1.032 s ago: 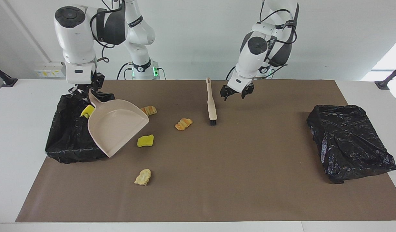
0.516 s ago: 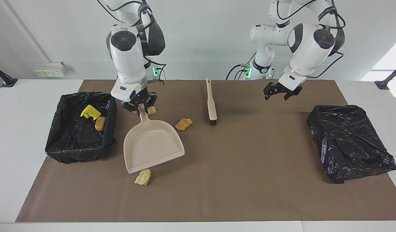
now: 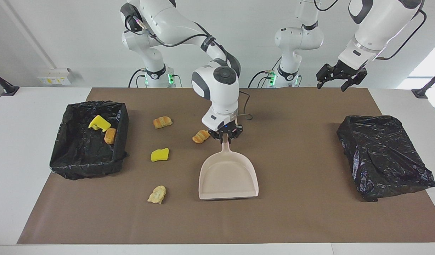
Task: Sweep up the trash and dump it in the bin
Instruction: 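Return the dustpan to the table center with the right gripper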
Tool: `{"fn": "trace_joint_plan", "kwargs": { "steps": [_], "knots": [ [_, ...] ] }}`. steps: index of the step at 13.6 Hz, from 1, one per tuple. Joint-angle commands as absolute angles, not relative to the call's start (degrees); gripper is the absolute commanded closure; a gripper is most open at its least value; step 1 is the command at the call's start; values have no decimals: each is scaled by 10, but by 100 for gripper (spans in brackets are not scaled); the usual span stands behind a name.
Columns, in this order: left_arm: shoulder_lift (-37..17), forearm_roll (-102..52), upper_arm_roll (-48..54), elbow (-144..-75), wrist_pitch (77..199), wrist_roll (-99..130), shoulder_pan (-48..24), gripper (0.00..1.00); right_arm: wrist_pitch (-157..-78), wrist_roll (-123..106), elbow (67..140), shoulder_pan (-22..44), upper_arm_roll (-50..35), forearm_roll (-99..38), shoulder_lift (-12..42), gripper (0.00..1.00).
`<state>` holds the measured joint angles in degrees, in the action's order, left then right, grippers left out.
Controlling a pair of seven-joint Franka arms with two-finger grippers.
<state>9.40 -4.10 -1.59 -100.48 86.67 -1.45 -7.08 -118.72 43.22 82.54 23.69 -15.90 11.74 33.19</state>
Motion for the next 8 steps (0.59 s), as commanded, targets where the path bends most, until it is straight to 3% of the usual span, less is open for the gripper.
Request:
{"fn": "trace_joint_plan", "kwargs": {
  "steps": [1,4,8],
  "knots": [
    [97,-33,-10,-991,859,-13,-66,0,-1173,454,769,241,-157,135,369,3],
    [96,-34,-9,-991,882,-11,-66,0,-1152,454,783,241,-163,135,331,0],
    [70,-40,-2,-991,967,34,-76,0,-1125,467,939,249,-167,65,182,0]
  ]
}}
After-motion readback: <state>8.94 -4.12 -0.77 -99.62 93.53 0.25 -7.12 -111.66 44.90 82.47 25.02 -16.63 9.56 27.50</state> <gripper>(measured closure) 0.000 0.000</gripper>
